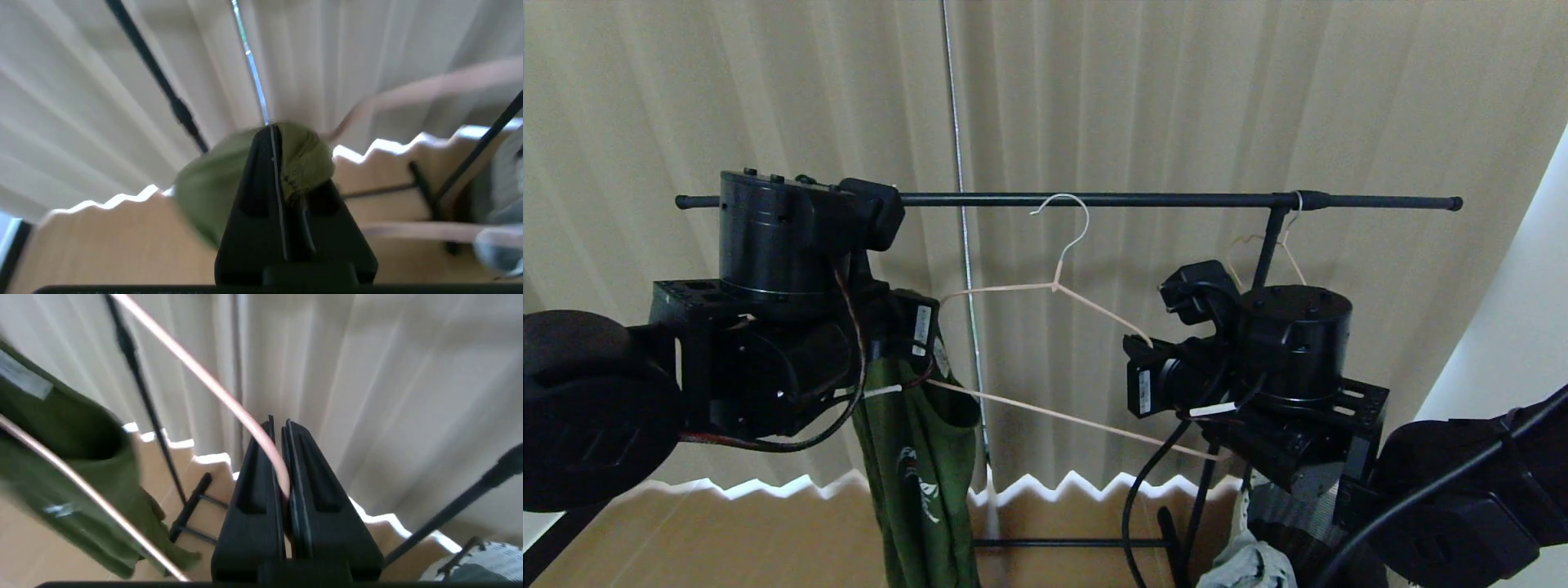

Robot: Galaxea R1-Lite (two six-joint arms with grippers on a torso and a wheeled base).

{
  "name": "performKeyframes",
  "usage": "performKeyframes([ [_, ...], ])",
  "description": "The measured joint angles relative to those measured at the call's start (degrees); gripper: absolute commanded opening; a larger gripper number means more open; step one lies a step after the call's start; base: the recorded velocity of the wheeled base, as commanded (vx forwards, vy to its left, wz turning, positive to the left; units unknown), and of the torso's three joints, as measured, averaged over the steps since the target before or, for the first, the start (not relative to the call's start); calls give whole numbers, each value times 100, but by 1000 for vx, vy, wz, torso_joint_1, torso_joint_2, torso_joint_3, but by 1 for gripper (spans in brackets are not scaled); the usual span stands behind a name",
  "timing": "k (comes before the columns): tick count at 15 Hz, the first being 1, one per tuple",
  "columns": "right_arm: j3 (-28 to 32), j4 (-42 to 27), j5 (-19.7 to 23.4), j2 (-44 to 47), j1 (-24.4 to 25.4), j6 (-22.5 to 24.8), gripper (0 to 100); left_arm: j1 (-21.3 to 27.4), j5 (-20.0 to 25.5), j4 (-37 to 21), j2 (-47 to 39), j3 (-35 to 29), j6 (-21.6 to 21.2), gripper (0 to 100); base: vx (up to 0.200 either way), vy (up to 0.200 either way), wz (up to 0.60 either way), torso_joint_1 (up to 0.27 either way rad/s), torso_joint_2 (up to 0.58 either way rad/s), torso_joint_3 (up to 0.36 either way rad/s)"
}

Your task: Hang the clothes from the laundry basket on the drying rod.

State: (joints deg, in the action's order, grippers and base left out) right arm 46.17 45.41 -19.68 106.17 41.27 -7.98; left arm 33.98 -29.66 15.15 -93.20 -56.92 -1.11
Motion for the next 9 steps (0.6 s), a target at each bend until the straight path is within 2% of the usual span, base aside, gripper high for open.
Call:
performKeyframes([
  [4,-232,44,55,-24,258,-55,0,-49,2,1,-160,-251,189,0,0,0,0,0,0,0],
  [9,-502,-123,405,-352,892,-383,0,-151,-1,17,-254,-325,267,0,0,0,0,0,0,0],
])
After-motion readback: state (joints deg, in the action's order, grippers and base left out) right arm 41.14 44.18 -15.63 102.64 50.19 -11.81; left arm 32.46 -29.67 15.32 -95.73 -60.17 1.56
